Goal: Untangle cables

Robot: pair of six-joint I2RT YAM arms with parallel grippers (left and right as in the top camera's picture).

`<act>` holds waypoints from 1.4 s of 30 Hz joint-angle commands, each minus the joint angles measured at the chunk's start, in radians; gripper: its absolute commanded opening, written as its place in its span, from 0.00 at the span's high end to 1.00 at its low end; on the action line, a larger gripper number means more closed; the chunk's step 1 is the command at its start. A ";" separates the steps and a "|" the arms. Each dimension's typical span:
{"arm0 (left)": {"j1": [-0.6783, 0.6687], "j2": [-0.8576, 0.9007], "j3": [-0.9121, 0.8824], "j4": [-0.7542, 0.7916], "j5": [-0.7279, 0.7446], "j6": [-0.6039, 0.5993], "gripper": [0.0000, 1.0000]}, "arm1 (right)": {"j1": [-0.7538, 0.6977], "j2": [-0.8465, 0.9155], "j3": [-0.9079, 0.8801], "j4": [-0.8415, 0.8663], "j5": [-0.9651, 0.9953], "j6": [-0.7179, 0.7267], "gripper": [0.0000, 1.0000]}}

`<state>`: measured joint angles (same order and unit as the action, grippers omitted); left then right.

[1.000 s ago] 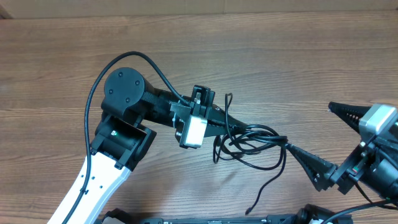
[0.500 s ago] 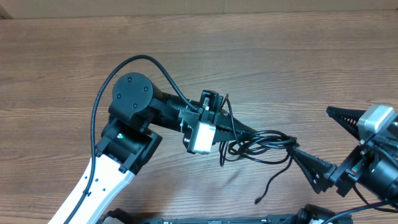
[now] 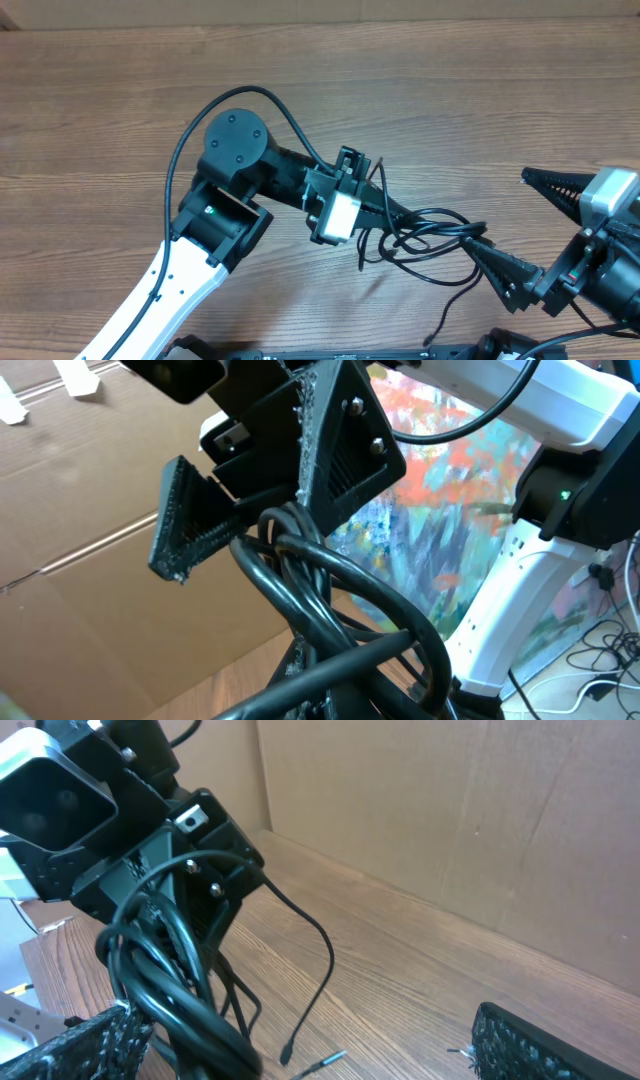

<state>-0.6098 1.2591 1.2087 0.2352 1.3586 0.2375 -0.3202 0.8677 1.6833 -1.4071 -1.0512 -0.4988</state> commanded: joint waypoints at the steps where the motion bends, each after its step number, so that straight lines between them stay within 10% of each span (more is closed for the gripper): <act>1: -0.030 0.002 0.011 0.032 0.020 -0.014 0.96 | -0.001 -0.001 0.019 0.004 0.001 0.009 0.00; 15: -0.077 0.003 0.011 0.077 0.005 -0.018 0.96 | -0.001 -0.001 0.018 -0.001 0.073 0.032 0.00; 31: -0.177 0.003 0.011 -0.089 -0.795 -0.055 0.96 | -0.001 -0.001 0.018 -0.063 0.108 0.458 0.00; 42: -0.365 0.014 0.011 -0.105 -1.032 0.086 0.96 | -0.001 -0.001 0.018 -0.030 0.108 0.492 0.11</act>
<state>-0.9348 1.2659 1.2087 0.1299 0.4370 0.2443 -0.3210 0.8677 1.6833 -1.4437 -0.9237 -0.0257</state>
